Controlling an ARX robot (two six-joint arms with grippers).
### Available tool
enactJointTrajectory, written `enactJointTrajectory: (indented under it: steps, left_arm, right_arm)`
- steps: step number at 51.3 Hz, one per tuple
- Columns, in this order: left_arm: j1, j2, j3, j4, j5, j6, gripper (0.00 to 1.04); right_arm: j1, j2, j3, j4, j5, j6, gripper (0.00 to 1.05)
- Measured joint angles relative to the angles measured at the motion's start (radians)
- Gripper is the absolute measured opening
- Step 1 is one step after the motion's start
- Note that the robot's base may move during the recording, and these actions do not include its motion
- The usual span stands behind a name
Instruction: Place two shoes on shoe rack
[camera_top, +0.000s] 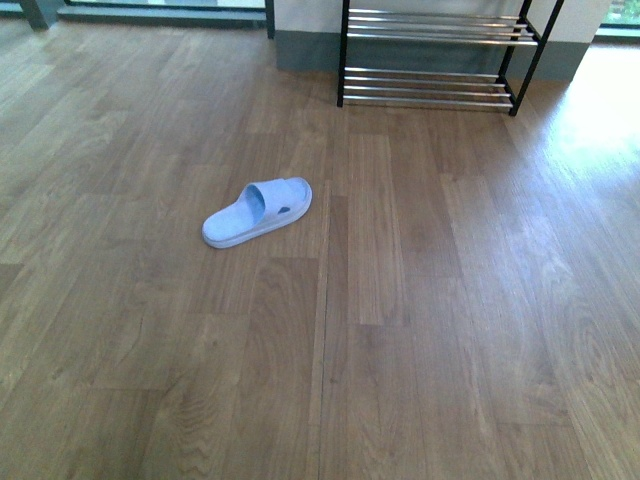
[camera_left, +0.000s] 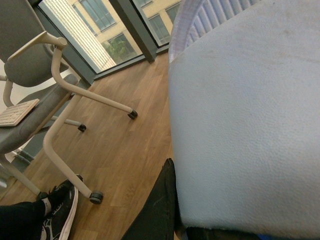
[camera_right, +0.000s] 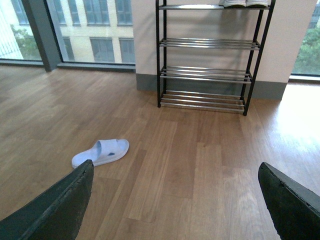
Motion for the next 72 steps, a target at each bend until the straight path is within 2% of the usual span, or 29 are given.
enactJointTrajectory:
  steps: [72]
  left_arm:
    - [0.000, 0.001, -0.002, 0.000, -0.003, 0.003, 0.02]
  right_arm:
    - [0.000, 0.001, 0.000, 0.000, -0.004, 0.000, 0.95]
